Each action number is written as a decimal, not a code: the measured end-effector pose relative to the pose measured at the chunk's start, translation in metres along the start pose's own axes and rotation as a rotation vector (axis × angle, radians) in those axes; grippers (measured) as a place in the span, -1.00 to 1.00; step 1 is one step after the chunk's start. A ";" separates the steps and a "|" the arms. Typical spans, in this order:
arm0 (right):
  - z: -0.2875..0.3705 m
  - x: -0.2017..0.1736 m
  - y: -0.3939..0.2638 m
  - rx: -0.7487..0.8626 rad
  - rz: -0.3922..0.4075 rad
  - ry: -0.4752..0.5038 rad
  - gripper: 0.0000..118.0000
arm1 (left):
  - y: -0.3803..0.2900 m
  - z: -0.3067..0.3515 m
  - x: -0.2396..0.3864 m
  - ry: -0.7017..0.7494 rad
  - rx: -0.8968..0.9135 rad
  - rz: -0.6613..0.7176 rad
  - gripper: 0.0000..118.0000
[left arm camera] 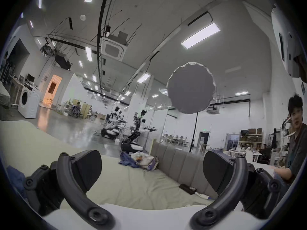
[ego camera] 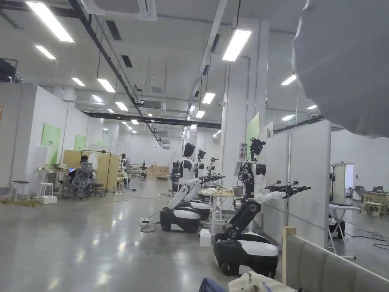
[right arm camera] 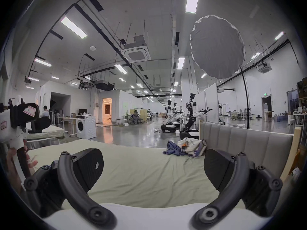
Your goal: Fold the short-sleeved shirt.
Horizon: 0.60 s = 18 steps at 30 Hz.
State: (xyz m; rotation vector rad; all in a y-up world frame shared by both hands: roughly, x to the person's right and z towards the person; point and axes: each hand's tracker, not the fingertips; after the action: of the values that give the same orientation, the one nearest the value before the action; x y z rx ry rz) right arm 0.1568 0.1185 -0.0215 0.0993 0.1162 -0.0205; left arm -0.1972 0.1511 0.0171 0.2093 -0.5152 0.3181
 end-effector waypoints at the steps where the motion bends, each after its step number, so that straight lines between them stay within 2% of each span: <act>1: -0.001 -0.001 -0.001 0.000 -0.004 0.002 1.00 | -0.004 -0.001 -0.003 -0.004 0.028 -0.003 1.00; 3: -0.006 0.000 0.001 -0.005 -0.009 0.003 1.00 | 0.005 -0.007 0.005 0.017 0.018 0.017 1.00; 5: -0.007 -0.001 0.000 -0.011 -0.011 0.009 1.00 | 0.014 -0.012 0.014 0.112 0.000 0.056 1.00; 8: -0.008 -0.001 0.000 -0.015 -0.016 0.011 1.00 | 0.021 -0.021 0.018 0.131 -0.061 0.105 1.00; 12: -0.008 -0.001 0.003 -0.020 -0.021 0.026 1.00 | 0.008 -0.022 0.031 0.270 -0.037 0.049 1.00; 15: -0.007 0.000 0.008 -0.004 -0.103 0.076 1.00 | -0.002 -0.024 0.042 0.337 -0.064 0.026 1.00; 18: -0.005 0.002 0.012 0.002 -0.120 0.087 1.00 | -0.006 -0.024 0.048 0.381 -0.140 0.049 1.00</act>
State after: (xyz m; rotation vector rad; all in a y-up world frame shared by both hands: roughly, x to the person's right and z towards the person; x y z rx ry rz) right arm 0.1584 0.1306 -0.0257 0.0953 0.2093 -0.1356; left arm -0.1447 0.1643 0.0202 -0.0015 -0.1647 0.3581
